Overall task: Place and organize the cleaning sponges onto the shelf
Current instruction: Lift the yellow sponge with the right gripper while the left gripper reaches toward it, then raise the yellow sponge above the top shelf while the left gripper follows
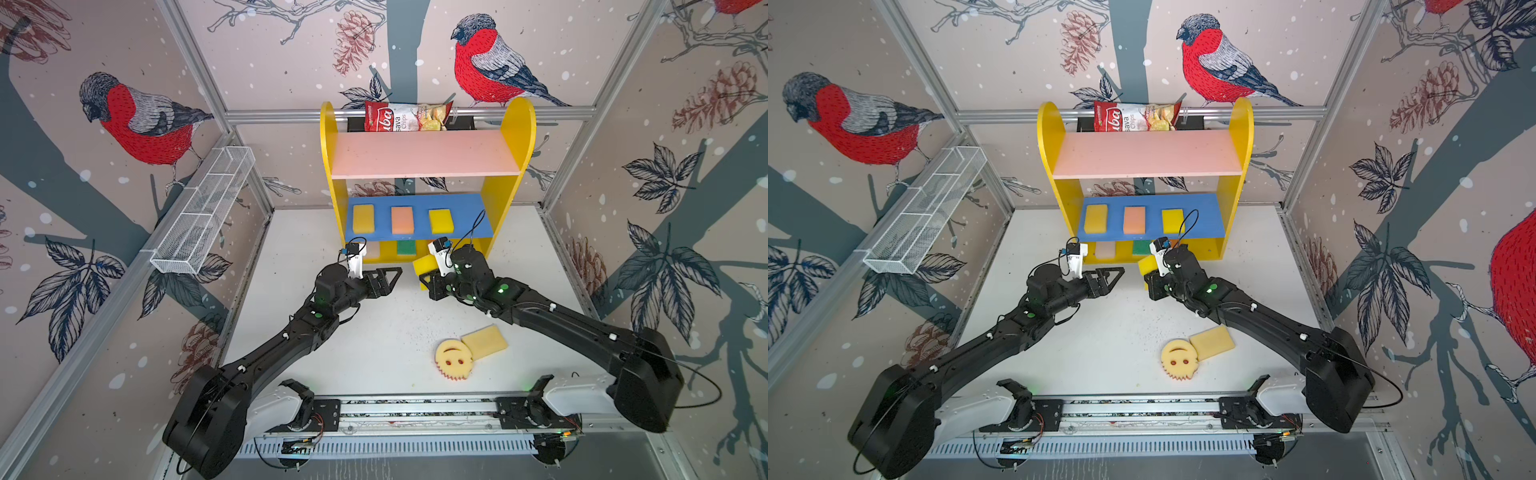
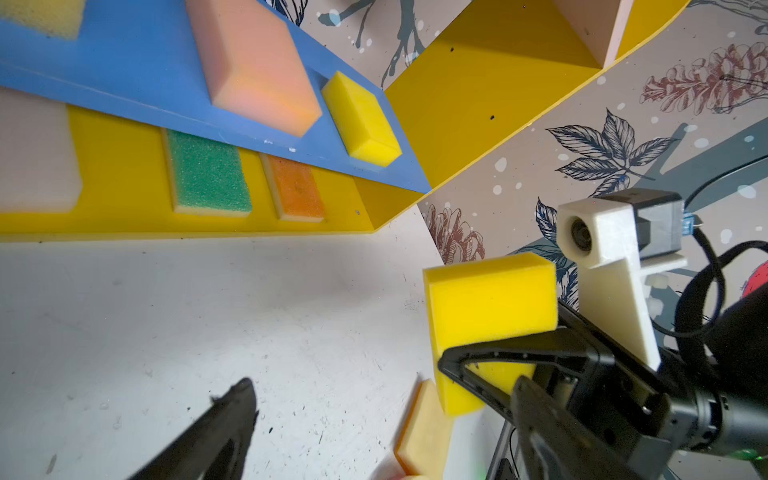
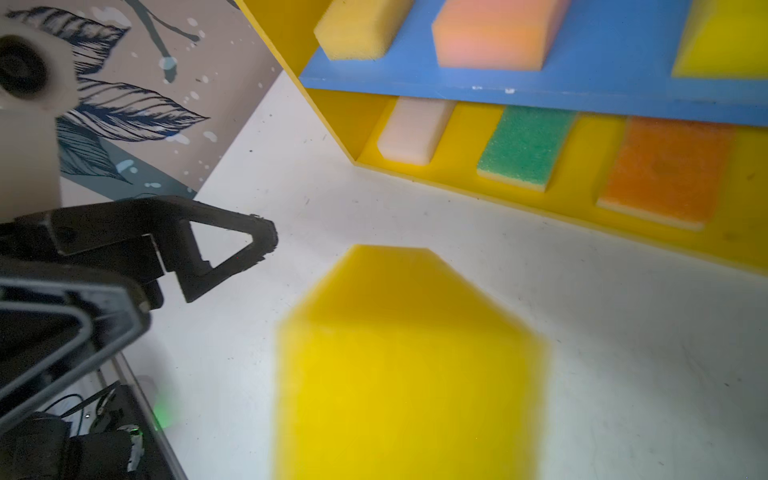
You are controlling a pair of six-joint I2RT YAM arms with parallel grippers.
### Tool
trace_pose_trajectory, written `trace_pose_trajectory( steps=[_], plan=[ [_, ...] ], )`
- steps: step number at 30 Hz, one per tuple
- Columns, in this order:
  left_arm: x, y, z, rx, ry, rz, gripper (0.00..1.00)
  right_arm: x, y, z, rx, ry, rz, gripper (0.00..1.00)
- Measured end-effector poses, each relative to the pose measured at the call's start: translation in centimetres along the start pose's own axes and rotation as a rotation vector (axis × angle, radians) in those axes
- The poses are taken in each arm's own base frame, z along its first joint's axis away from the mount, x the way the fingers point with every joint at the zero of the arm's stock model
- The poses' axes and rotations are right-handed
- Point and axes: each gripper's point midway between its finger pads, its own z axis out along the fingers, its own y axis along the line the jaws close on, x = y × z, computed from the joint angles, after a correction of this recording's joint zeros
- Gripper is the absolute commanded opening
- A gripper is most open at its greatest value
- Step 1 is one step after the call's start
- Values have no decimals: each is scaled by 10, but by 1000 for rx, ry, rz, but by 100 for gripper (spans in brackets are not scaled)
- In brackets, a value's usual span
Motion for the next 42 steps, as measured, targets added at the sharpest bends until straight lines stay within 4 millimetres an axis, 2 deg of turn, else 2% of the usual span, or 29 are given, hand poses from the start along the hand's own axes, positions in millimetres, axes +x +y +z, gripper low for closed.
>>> trace_pose_trajectory(
  steps=[8, 11, 27, 29, 34, 38, 40, 42],
  plan=[
    [-7, -23, -5, 100, -18, 3, 97, -14, 7, -23, -127, -63, 25, 15],
    [-6, -30, -5, 140, -7, -10, 96, -22, 18, -32, -203, -90, 27, 15],
    [-8, -73, 3, 339, 20, -30, 92, -23, 63, -46, -490, -82, 26, 15],
    [-9, -77, 6, 352, 27, -36, 84, -22, 68, -44, -516, -70, 31, 15],
    [-13, -86, 11, 388, 31, -35, 47, -22, 77, -40, -559, -44, 26, 18],
    [-15, -89, 9, 397, 27, -37, 24, -19, 77, -39, -562, -28, 31, 20],
    [-16, -92, 7, 403, 22, -33, 11, -20, 79, -42, -569, -31, 27, 23],
    [-17, -96, 4, 411, 17, -26, 1, -20, 81, -44, -574, -34, 23, 27]
  ],
)
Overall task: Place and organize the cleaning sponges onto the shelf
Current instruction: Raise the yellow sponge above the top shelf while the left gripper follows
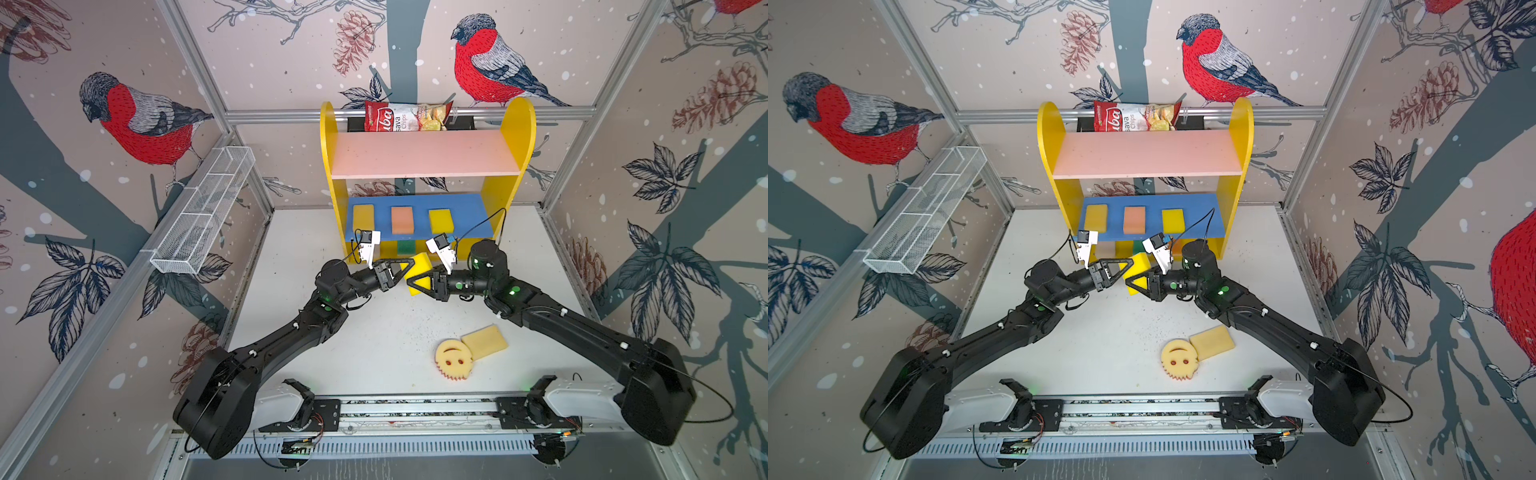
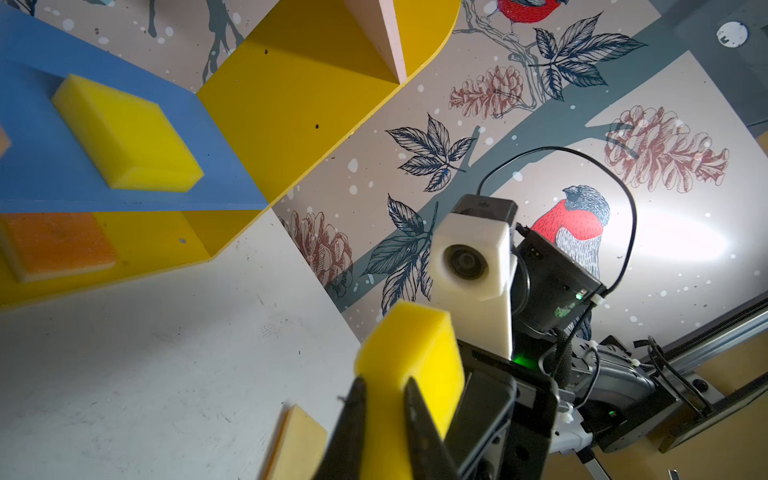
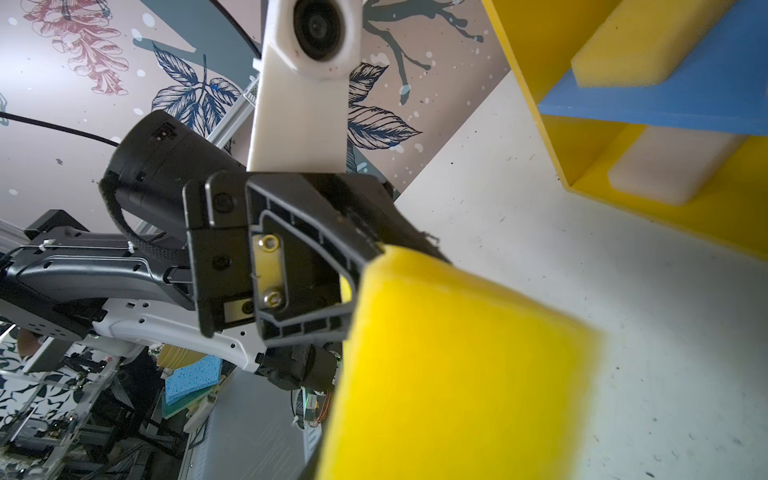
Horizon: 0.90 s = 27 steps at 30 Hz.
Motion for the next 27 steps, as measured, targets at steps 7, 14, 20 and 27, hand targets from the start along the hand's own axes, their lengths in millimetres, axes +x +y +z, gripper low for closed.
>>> trace_pose_trajectory(
  steps=[7, 14, 20, 27],
  plan=[
    [-14, -9, -1, -20, -29, 39, 0, -3, 7, -6, -7, -10, -13, 84],
    [-52, -31, 6, -46, -61, 133, 0, -19, 10, -21, 25, -69, -40, 99],
    [-75, -17, 6, -97, -62, 152, 0, -67, 18, -54, 102, -227, -127, 96],
    [-114, -32, 21, -92, -14, 188, 0, -129, 0, -85, 186, -341, -139, 64]
  ],
)
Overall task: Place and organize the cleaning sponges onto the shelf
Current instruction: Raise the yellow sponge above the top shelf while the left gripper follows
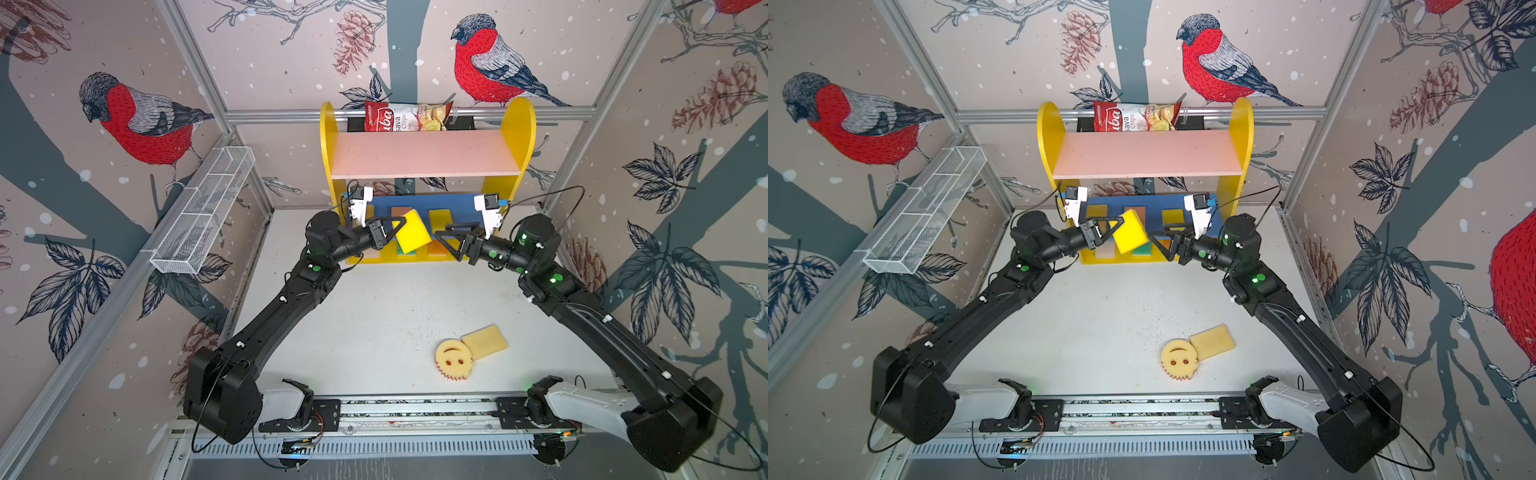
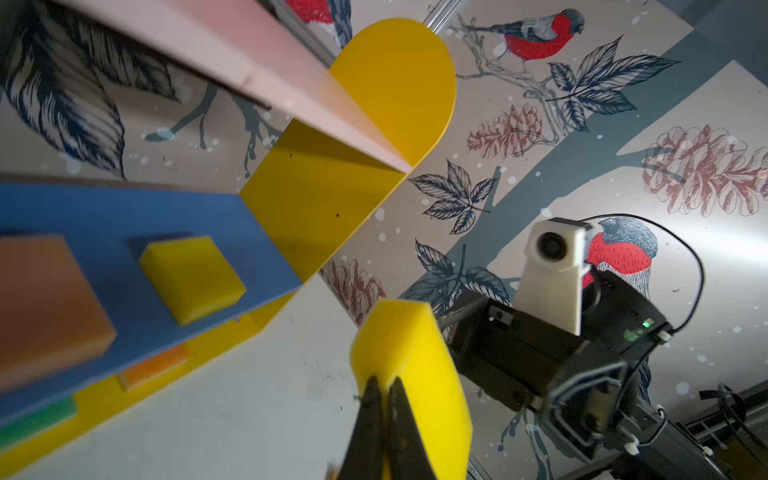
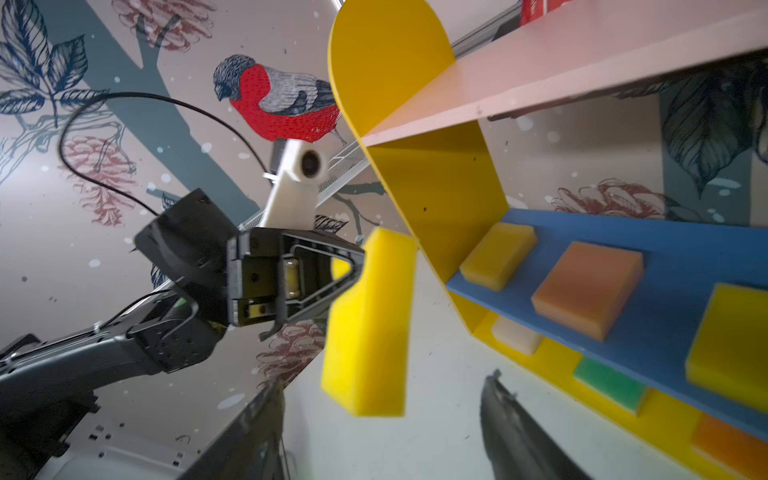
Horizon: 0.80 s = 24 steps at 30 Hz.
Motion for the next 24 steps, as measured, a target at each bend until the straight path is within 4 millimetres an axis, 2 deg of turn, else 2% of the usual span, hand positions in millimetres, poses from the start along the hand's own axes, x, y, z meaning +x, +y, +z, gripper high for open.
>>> trace_pose_trajectory(
  steps=[4, 7, 9, 11, 14, 17, 21, 23, 24],
  plan=[
    [-32, -24, 7, 15, 5, 121, 0, -8, -13, 16, -3, 45, 35, 67],
    [-46, -29, 12, 1, 19, 171, 0, -15, -14, 25, -23, 57, 20, 72],
    [-57, -35, 14, -4, 20, 206, 0, -28, -11, 29, -36, 40, -8, 74],
    [-73, -44, 15, 0, 5, 253, 0, -48, -9, 31, -49, 5, -49, 76],
    [-104, -58, 15, 9, -41, 343, 0, -92, -7, 36, -76, -61, -128, 77],
    [-146, -66, 19, 11, -104, 421, 0, -139, -4, 48, -115, -116, -214, 79],
    [-197, -61, 27, 20, -167, 450, 0, -202, -9, 66, -147, -193, -321, 76],
    [-209, -52, 31, 30, -166, 418, 0, -221, -20, 68, -158, -226, -300, 73],
    [-210, -43, 32, 25, -157, 390, 0, -223, -27, 68, -169, -227, -269, 73]
  ],
)
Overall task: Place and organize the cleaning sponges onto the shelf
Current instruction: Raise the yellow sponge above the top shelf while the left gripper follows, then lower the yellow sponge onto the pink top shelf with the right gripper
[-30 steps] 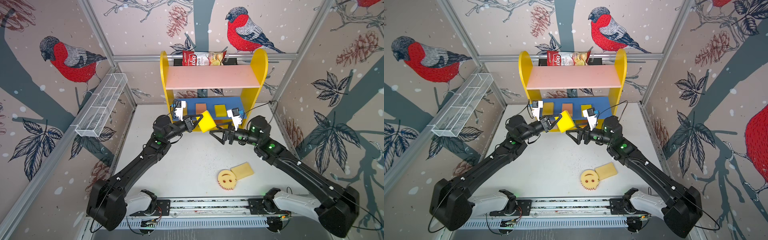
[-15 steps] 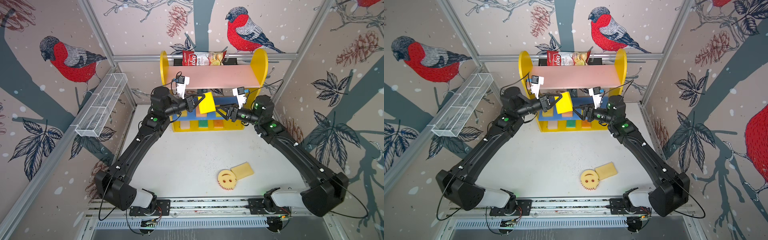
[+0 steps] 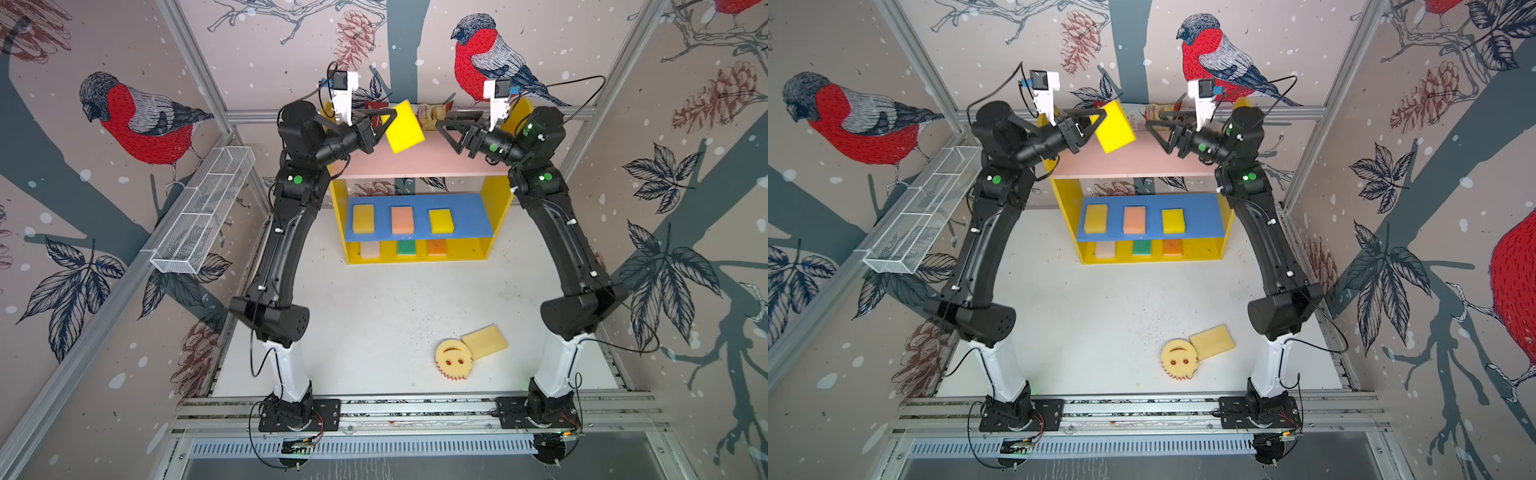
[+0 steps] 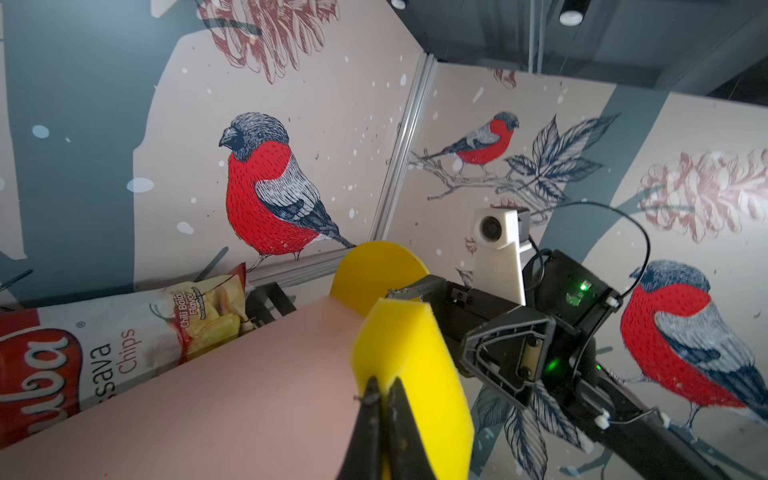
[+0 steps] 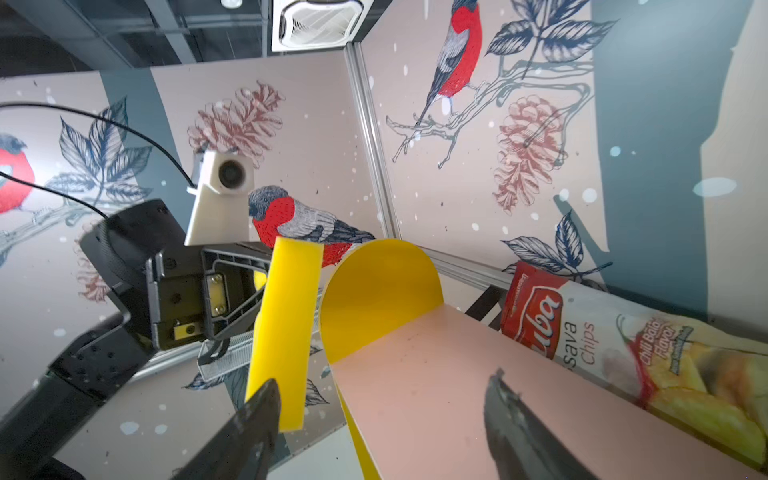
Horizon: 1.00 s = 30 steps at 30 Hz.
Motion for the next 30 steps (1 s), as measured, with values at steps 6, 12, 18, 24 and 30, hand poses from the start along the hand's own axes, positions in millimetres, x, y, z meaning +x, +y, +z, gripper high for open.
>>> trace_pose_trajectory(
  steps=[6, 12, 18, 24, 30],
  plan=[
    [30, 25, -11, -69, 94, -149, 0, 27, 7, 18, -47, 48, 155, 77],
    [24, 11, -25, -102, 106, -111, 0, 66, 52, 48, -97, 126, 169, 81],
    [33, 15, -30, -146, 143, -111, 0, 88, 66, 64, -70, 164, 183, 48],
    [33, 13, -39, -187, 157, -84, 48, 99, 65, 73, -57, 172, 241, 6],
    [37, 25, -67, -378, 138, -71, 84, 107, 62, 86, 14, 143, 266, 5]
  ],
)
